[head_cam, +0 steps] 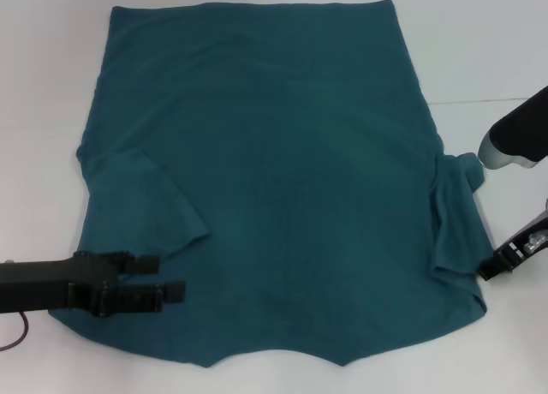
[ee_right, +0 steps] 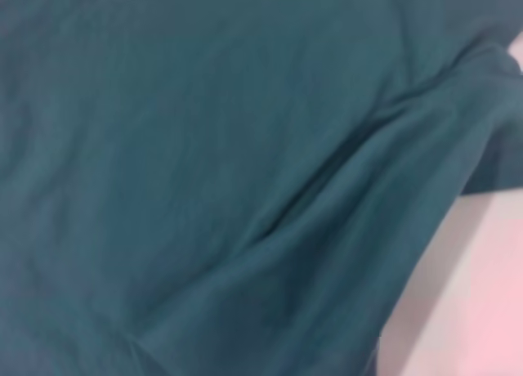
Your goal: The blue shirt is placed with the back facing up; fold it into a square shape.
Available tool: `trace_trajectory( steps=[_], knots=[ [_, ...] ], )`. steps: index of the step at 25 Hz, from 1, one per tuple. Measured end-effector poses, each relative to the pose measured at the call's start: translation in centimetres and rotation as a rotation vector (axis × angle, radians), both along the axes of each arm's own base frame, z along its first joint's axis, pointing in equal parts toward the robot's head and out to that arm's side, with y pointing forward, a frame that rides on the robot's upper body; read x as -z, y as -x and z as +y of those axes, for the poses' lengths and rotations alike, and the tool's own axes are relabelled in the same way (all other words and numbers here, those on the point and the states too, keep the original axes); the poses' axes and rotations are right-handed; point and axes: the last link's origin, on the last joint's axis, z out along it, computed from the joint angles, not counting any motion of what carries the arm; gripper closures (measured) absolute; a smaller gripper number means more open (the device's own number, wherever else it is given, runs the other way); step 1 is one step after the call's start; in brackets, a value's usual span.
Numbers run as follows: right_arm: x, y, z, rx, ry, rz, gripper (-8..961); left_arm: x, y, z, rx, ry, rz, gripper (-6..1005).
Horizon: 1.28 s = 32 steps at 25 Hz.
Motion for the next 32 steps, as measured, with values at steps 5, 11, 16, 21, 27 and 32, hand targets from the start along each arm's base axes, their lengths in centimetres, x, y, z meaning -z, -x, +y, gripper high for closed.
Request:
trace_trajectory(
  steps=[5,11,16,21,27,32],
  knots=[
    [0.01,0.13,0.25,-0.019,-0.019,0.004,57,0.02,-0.02,0.0,-0.002,0.002,-0.001,137],
    [0.05,0.29,0.48,-0.038,-0.027,0.011,74,0.03,-0.02,0.0,-0.003,0.002,-0.002,137],
    [-0.06,0.34,0.51,-0.035,-0.034,0.031,218,0.01,-0.02,0.0,-0.003,0.002,-0.001,137],
    [-0.05,0.53,0.61,-0.041,-0.031,0.035,457,-0.03,0.05,-0.03,-0.007,-0.001,-0.003,138],
    [0.27,1.02,0.68,-0.053,-0.024,0.069,711,-0.08,0.17,-0.15,-0.011,-0.001,-0.005,138],
    [0.1,0.96,0.74,-0.058,-0.027,0.071,819,-0.1,0.26,-0.25,-0.015,0.001,-0.006,138]
  ],
)
